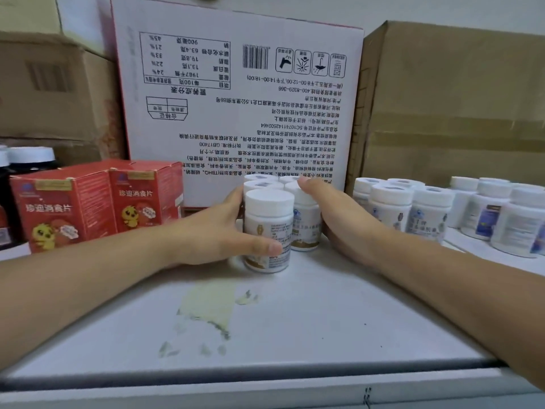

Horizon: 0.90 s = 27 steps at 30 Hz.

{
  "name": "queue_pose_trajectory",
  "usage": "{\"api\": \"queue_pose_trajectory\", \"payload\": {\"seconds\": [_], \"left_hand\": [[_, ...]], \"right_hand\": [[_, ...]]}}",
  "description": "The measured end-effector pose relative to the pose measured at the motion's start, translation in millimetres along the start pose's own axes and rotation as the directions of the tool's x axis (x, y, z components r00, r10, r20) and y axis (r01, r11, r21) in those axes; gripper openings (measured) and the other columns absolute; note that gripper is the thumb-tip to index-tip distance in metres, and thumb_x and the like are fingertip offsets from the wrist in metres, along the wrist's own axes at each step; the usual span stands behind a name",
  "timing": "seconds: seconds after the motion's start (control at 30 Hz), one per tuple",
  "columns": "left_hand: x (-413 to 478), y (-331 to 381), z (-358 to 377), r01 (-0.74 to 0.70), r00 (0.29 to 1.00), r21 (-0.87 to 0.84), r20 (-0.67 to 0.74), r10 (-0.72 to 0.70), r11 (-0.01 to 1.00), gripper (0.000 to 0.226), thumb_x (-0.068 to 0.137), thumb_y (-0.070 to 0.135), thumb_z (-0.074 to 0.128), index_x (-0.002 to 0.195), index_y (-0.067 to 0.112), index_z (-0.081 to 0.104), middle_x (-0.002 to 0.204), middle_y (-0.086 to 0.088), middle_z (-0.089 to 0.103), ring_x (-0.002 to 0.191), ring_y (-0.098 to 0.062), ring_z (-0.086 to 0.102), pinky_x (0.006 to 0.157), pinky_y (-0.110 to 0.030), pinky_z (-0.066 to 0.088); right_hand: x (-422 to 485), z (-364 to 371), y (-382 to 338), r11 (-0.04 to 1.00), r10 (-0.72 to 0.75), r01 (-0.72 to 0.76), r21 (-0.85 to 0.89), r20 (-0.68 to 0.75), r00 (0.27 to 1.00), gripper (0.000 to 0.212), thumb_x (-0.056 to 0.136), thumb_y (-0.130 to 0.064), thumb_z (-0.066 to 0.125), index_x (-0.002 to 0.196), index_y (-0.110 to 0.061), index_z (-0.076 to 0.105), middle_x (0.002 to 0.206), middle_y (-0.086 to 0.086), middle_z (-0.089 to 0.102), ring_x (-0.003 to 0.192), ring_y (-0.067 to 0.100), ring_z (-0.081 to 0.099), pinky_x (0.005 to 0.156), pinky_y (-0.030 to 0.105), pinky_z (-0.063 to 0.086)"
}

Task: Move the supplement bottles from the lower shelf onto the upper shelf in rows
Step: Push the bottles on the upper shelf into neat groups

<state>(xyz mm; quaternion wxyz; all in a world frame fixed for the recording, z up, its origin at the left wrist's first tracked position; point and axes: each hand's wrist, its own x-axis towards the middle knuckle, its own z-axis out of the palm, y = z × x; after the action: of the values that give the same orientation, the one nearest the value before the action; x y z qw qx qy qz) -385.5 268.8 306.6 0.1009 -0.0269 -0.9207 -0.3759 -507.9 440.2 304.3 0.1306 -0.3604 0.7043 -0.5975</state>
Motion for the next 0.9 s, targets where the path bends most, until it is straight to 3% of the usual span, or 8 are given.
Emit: {"api": "queue_pose_trajectory", "payload": {"seconds": [0.13,0.3,0.4,0.47,0.57,0.73,0.83,0.9], "left_hand": [[-1,2,3,-0.043,0.999,-0.005,0.012,0.043,0.999,0.111,0.059,0.063,0.08,0.147,0.045,0.015,0.123,0.041,0.047,0.104,0.03,0.046,0.082,0.005,0.036],[-1,6,5,-0.051,0.999,-0.014,0.001,0.051,0.999,0.105,0.059,0.047,0.07,0.147,0.042,0.013,0.116,0.041,0.045,0.09,0.036,0.045,0.072,0.008,0.034],[-3,6,3,-0.039,0.999,-0.016,0.013,0.039,0.999,0.108,0.059,0.058,0.079,0.146,0.044,0.016,0.122,0.039,0.048,0.102,0.03,0.048,0.088,0.002,0.038],[-4,3,-3,-0.012,1.0,0.002,0.001,0.012,1.0,0.126,0.046,0.072,0.08,0.149,0.043,0.013,0.139,0.03,0.046,0.123,0.012,0.047,0.11,-0.022,0.036],[-12,11,-21,0.098,0.994,0.107,-0.062,-0.092,0.989,0.158,0.027,0.088,0.071,0.153,0.035,-0.007,0.161,0.008,0.021,0.143,-0.009,0.027,0.119,-0.038,0.024],[-53,33,-64,0.051,0.998,0.194,-0.048,-0.043,0.98,0.146,0.032,0.084,0.075,0.152,0.038,0.005,0.158,0.012,0.026,0.138,0.001,0.033,0.116,-0.033,0.029],[-101,38,-98,-0.013,0.985,0.151,-0.17,0.039,0.988,0.125,0.043,0.057,0.086,0.15,0.038,0.022,0.144,0.019,0.047,0.121,0.008,0.052,0.101,-0.021,0.044],[-140,34,-125,-0.03,0.954,0.14,-0.291,0.069,0.99,0.112,0.042,0.05,0.088,0.142,0.036,0.038,0.126,0.021,0.062,0.11,0.002,0.063,0.091,-0.024,0.053]], "right_hand": [[-2,-1,-2,1.0,0.001,-0.001,0.019,0.016,1.0,0.027,0.098,-0.043,0.045,0.112,-0.031,0.064,0.112,-0.016,0.07,0.108,0.005,0.063,0.101,0.032,0.043],[1,1,0,0.999,0.048,-0.048,-0.005,0.006,0.999,0.077,0.069,-0.066,0.055,0.138,-0.032,0.047,0.131,-0.009,0.061,0.119,0.013,0.059,0.108,0.041,0.039],[-2,0,-5,0.997,0.07,-0.07,-0.032,-0.006,0.998,0.088,0.065,-0.073,0.055,0.142,-0.033,0.041,0.137,-0.007,0.057,0.122,0.015,0.056,0.109,0.044,0.037],[-6,0,-14,0.993,0.067,-0.076,-0.095,-0.099,0.993,0.099,0.063,-0.08,0.053,0.148,-0.033,0.033,0.148,-0.007,0.046,0.129,0.017,0.049,0.112,0.047,0.031],[-19,-1,-44,0.976,-0.007,-0.041,-0.215,-0.217,0.976,0.071,0.088,-0.063,0.044,0.148,-0.028,0.032,0.149,-0.006,0.039,0.125,0.015,0.041,0.101,0.038,0.03],[-38,18,-105,0.876,-0.239,0.142,-0.461,-0.159,0.958,0.049,0.097,-0.046,0.043,0.142,-0.028,0.043,0.143,-0.006,0.047,0.108,0.009,0.043,0.07,0.024,0.033],[-34,60,-137,0.86,-0.328,0.251,-0.443,-0.106,0.939,0.054,0.095,-0.043,0.05,0.145,-0.028,0.041,0.146,-0.007,0.045,0.113,0.009,0.044,0.083,0.028,0.035],[-30,98,-151,0.871,-0.362,0.313,-0.378,-0.064,0.93,0.056,0.089,-0.04,0.058,0.142,-0.027,0.046,0.144,-0.004,0.049,0.12,0.014,0.049,0.096,0.032,0.04]]}}
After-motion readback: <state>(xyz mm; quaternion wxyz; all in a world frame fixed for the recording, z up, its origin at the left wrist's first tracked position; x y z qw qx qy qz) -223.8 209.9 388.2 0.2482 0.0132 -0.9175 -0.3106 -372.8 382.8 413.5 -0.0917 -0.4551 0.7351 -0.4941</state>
